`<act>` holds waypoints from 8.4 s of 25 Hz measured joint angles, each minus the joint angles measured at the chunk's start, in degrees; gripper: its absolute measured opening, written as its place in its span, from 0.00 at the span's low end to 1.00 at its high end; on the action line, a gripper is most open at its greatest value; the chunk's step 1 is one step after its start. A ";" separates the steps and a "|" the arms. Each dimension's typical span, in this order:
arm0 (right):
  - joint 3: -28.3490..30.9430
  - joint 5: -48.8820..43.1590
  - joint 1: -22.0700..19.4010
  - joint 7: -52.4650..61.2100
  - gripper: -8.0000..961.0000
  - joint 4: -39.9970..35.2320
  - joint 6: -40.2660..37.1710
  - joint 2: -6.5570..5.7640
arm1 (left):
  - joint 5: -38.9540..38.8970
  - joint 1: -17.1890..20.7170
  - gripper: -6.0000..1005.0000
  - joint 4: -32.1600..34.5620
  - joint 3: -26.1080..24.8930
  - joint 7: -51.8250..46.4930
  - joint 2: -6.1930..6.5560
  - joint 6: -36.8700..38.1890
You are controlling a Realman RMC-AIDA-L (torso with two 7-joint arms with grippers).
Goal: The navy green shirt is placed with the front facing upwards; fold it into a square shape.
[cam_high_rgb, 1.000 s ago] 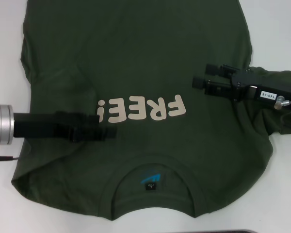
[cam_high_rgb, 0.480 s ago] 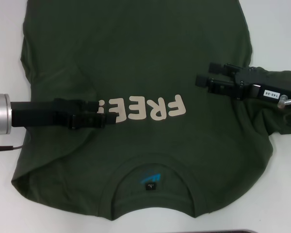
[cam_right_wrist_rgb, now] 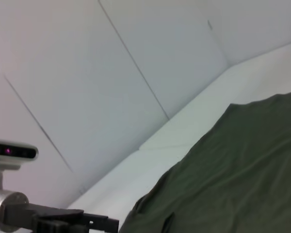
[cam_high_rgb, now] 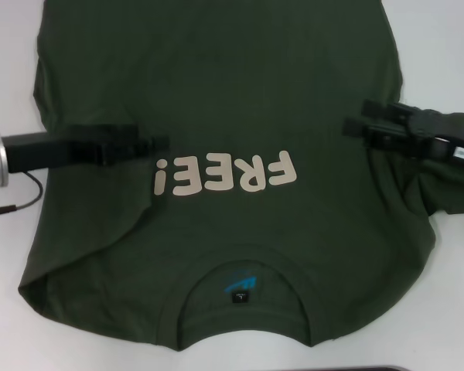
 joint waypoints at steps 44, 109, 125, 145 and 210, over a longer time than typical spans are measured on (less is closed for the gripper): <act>6.09 -16.04 -2.40 37.19 0.93 -10.27 9.32 -8.92 | -2.46 -0.18 0.88 1.20 -0.79 1.38 -0.80 -4.24; 6.10 -17.53 -3.25 36.51 0.11 -9.77 11.80 -6.06 | -2.47 -0.31 0.88 1.82 -1.14 2.08 -0.81 -5.10; 10.21 -16.31 -4.25 34.86 0.01 -10.40 11.80 -5.94 | -2.47 -0.31 0.88 1.92 -1.23 2.09 -0.89 -5.10; 15.54 -16.29 -5.35 34.82 0.01 -10.89 10.00 -7.06 | -2.64 -0.31 0.88 1.99 -0.95 2.01 -0.99 -5.11; 3.09 -11.83 3.90 33.13 0.77 -11.26 9.05 -1.94 | -2.65 -1.74 0.88 3.48 -0.80 2.08 -0.94 -6.65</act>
